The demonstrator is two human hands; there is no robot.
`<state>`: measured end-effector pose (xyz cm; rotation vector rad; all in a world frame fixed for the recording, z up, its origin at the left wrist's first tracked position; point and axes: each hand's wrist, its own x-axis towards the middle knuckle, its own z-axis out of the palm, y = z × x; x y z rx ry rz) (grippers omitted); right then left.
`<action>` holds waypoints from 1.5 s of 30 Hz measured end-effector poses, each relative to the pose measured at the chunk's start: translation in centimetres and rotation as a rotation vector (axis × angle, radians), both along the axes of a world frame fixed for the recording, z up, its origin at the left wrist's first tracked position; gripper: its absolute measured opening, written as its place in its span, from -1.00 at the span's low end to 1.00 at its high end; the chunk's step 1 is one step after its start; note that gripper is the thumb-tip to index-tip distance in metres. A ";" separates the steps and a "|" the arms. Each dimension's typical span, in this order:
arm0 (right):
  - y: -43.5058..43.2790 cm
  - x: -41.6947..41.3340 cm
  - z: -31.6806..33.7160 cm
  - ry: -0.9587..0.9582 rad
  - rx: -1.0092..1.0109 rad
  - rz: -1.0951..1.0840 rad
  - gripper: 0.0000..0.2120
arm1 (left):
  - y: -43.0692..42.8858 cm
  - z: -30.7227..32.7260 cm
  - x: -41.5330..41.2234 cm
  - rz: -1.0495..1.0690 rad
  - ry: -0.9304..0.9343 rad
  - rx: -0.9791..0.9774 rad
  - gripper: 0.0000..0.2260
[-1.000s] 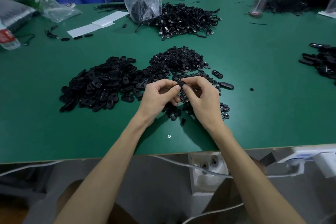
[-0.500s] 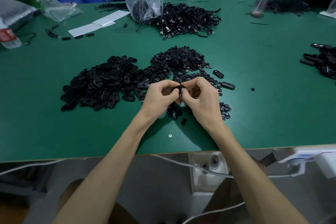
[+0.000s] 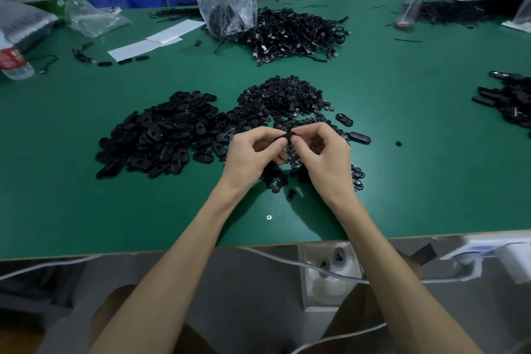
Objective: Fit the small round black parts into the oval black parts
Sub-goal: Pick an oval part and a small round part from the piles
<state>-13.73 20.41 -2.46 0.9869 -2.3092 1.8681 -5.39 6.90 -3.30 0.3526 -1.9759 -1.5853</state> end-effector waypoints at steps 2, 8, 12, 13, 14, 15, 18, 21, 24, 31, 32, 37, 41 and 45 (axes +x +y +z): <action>0.1 -0.2 0.1 -0.036 -0.037 -0.003 -0.93 | 0.1 0.2 -0.1 0.039 0.032 -0.044 -0.86; 0.4 -1.2 -0.2 -0.338 -0.375 -0.295 -0.95 | -1.1 0.0 0.3 0.655 -0.112 -0.217 -0.61; 0.6 -1.9 -0.2 -0.512 -0.553 -0.374 -0.93 | -1.6 -0.4 -0.4 0.718 -0.467 -0.328 -0.51; 0.6 -2.0 -0.2 -0.534 -0.582 -0.366 -0.94 | -1.7 -0.5 -0.5 0.715 -0.496 -0.339 -0.52; 0.6 -2.0 -0.2 -0.548 -0.599 -0.354 -0.95 | -1.8 -0.5 -0.6 0.712 -0.515 -0.347 -0.56; 0.6 -2.0 -0.1 -0.560 -0.603 -0.342 -0.92 | -1.9 -0.6 -0.6 0.712 -0.532 -0.355 -0.60; 0.5 -1.9 -0.1 -0.561 -0.538 -0.300 -0.62 | -2.0 -0.5 -0.7 0.718 -0.545 -0.349 -0.69; 0.5 -1.5 -0.3 -0.503 -0.418 -0.243 -0.44 | -1.8 -0.4 -0.6 0.730 -0.489 -0.316 -0.73; 0.5 -1.3 -0.4 -0.358 -0.258 -0.260 -0.51 | -1.8 -0.6 -0.4 0.740 -0.427 -0.282 -0.71; -0.2 -1.1 -0.9 0.039 0.397 -0.195 -0.68 | -1.2 -0.1 0.2 0.670 -0.210 -0.188 -0.70; -0.3 -1.1 -0.9 0.058 0.438 -0.193 -0.68 | -1.2 0.1 0.2 0.640 -0.179 -0.182 -0.69; -0.6 -1.0 -1.0 0.076 0.454 -0.205 -0.85 | -0.9 0.3 0.2 0.550 -0.161 -0.232 -0.70; -0.7 -1.1 -1.0 0.065 0.438 -0.188 -0.89 | -0.6 0.4 0.0 0.450 -0.110 -0.219 -0.77; -0.6 -1.0 -0.9 0.072 0.352 -0.195 -0.88 | -0.5 0.4 -0.1 0.346 -0.064 -0.163 -0.86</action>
